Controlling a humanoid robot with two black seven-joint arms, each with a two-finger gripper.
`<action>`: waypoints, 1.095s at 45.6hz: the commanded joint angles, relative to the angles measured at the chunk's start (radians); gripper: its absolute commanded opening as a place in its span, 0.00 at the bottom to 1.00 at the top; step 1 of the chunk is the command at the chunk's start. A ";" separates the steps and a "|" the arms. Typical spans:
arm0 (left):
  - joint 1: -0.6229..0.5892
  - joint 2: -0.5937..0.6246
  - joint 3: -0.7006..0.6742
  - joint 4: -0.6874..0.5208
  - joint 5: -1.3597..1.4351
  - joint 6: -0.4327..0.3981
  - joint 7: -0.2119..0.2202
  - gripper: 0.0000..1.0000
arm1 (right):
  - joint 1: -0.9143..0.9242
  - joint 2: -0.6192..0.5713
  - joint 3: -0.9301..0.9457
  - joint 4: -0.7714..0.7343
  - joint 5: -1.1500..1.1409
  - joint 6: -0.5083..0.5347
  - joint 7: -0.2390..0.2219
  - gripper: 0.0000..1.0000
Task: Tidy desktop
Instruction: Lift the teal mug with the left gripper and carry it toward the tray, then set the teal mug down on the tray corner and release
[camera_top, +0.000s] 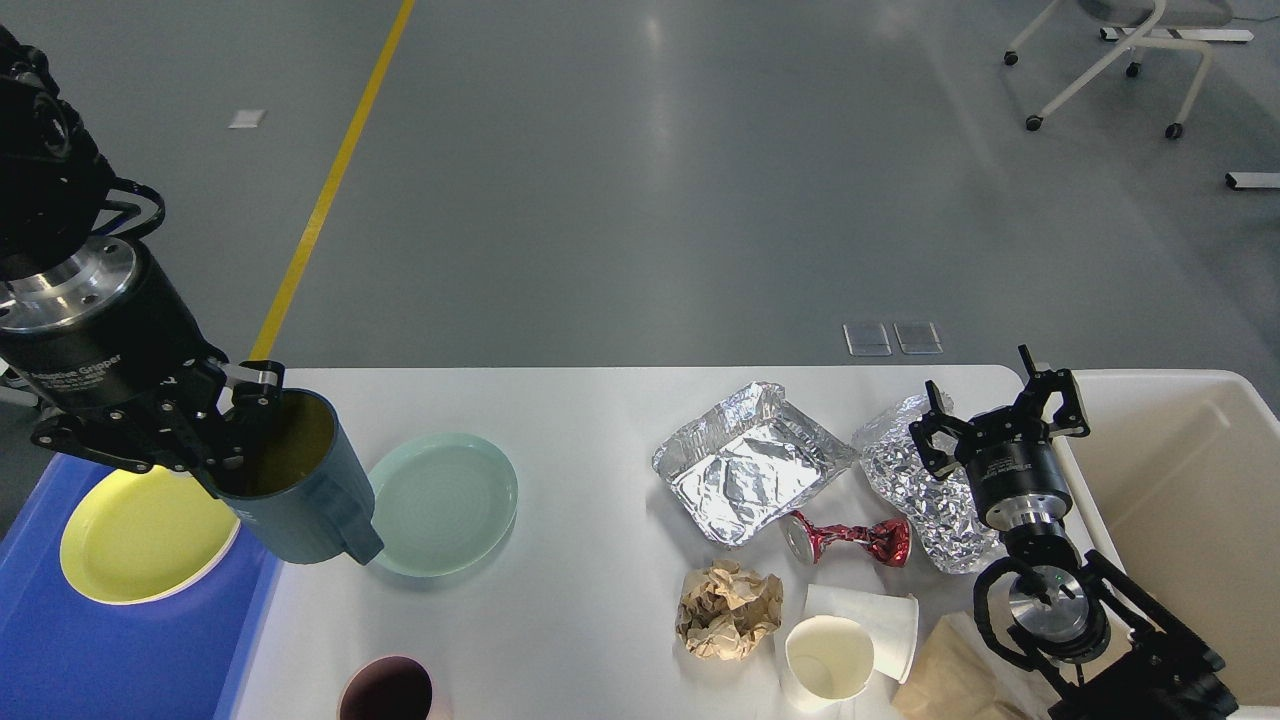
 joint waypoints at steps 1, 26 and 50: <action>0.053 0.144 0.012 0.049 0.115 0.009 -0.003 0.00 | 0.000 0.000 0.000 0.000 0.000 0.000 0.000 1.00; 0.635 0.736 -0.299 0.408 0.600 0.126 -0.012 0.00 | 0.000 0.000 0.000 0.000 0.000 0.000 -0.001 1.00; 1.188 0.653 -0.689 0.587 0.620 0.338 -0.012 0.00 | 0.000 0.000 0.000 0.000 0.000 0.000 -0.001 1.00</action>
